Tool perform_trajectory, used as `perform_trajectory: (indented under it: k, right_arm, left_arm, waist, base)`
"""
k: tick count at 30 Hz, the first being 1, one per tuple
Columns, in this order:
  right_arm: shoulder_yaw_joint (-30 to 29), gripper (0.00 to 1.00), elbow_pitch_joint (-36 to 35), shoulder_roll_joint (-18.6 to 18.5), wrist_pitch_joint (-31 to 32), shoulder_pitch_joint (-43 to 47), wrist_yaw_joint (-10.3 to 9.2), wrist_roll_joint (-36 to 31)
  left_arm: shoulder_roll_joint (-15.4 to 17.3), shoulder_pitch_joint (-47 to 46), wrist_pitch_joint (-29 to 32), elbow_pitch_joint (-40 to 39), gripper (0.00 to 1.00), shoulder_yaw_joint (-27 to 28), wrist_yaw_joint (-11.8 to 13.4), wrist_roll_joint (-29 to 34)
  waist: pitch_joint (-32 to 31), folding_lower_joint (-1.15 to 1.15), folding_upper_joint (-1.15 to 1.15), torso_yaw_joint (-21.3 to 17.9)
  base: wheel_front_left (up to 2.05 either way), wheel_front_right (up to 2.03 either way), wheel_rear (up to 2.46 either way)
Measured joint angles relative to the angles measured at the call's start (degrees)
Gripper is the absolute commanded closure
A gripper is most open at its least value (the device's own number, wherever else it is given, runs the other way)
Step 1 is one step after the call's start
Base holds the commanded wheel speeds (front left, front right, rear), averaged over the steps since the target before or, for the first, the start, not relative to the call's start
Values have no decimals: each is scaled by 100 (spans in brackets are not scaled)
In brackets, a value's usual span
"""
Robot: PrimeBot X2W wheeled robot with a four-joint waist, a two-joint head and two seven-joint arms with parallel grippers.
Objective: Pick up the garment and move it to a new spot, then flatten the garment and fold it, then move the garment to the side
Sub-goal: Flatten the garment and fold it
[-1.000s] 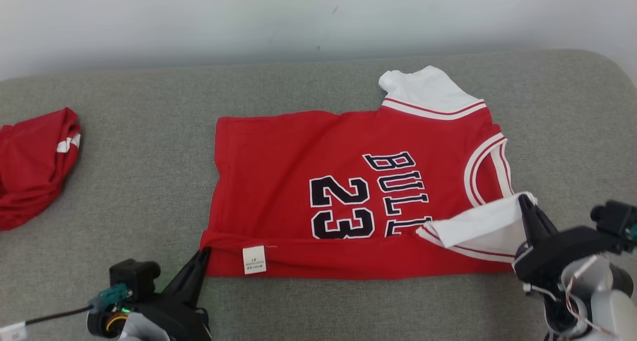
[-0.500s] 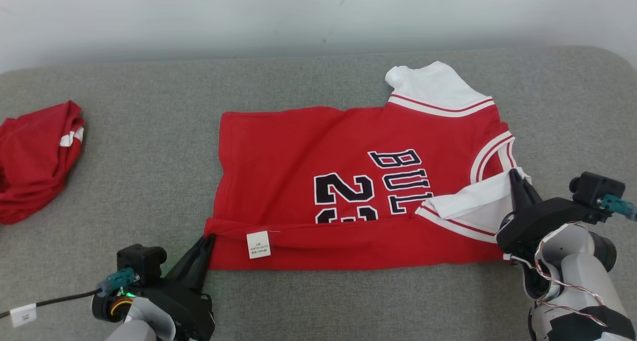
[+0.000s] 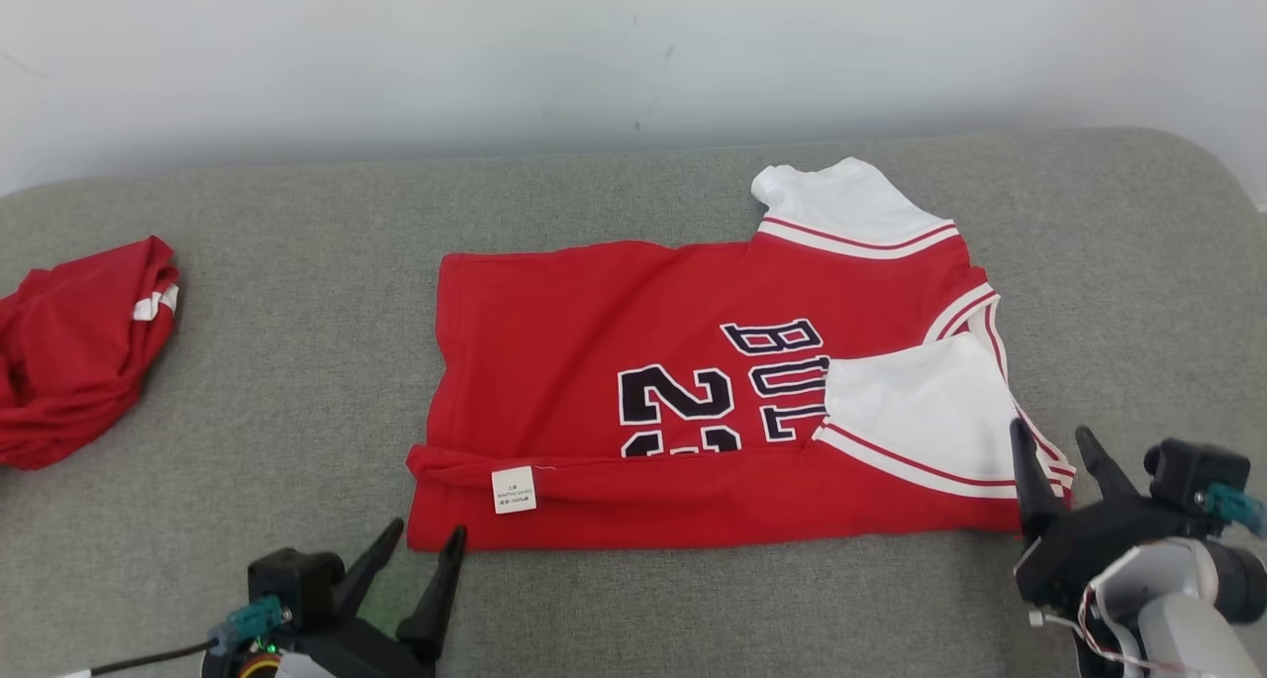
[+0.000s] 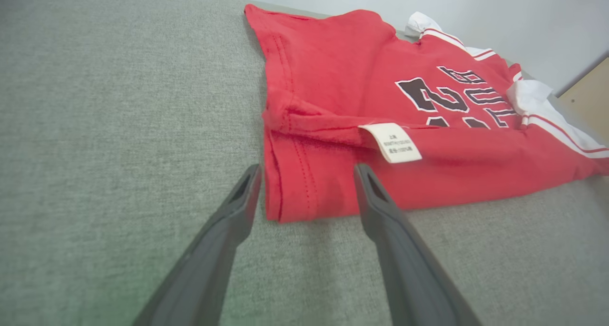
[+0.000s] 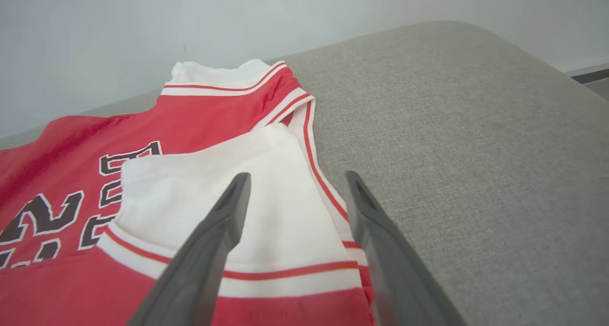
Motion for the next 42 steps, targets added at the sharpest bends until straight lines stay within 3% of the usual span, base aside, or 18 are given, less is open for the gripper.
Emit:
perform_trajectory:
  k: [11,21,22,23,24,25,26,34,42]
  right_arm:
    - [76,0,-280,-62,-27,653,0,-405]
    - [-97,0,136,81,5,489,0,-769]
    - [-130,9,198,85,5,452,0,-804]
    - [-166,57,271,105,4,403,0,-811]
    - [-194,57,334,133,-1,368,0,-809]
    - [-204,86,378,168,-20,339,0,-797]
    - [-209,100,433,208,-27,303,0,-764]
    - [-194,100,626,202,-256,352,1,-559]
    - [-172,100,-191,178,-242,1173,0,-244]
  left_arm:
    - [-12,179,-31,56,0,74,43,54]
    - [-208,105,-51,341,0,142,35,-79]
    - [-214,62,-52,398,0,131,33,-79]
    - [-235,17,-51,453,31,123,32,-86]
    - [-252,-14,-51,520,31,99,30,-89]
    - [-259,-43,-52,570,80,59,30,-87]
    - [-263,-70,-52,627,100,32,30,-86]
    - [-341,33,-53,771,100,-123,2,-115]
    - [-189,725,-51,162,100,60,37,-109]
  waist:
    - [87,0,0,-121]
    - [178,1,0,-130]
    - [190,0,0,-123]
    - [200,1,0,-117]
    - [204,1,0,-113]
    - [201,1,0,-112]
    - [194,1,0,-112]
    - [-21,1,0,-87]
    - [-320,0,0,-63]
  base:
    - [0,0,0]
    - [0,0,0]
    - [0,0,0]
    - [0,0,0]
    - [0,0,0]
    - [0,0,0]
    - [0,0,0]
    - [0,0,0]
    - [0,0,0]
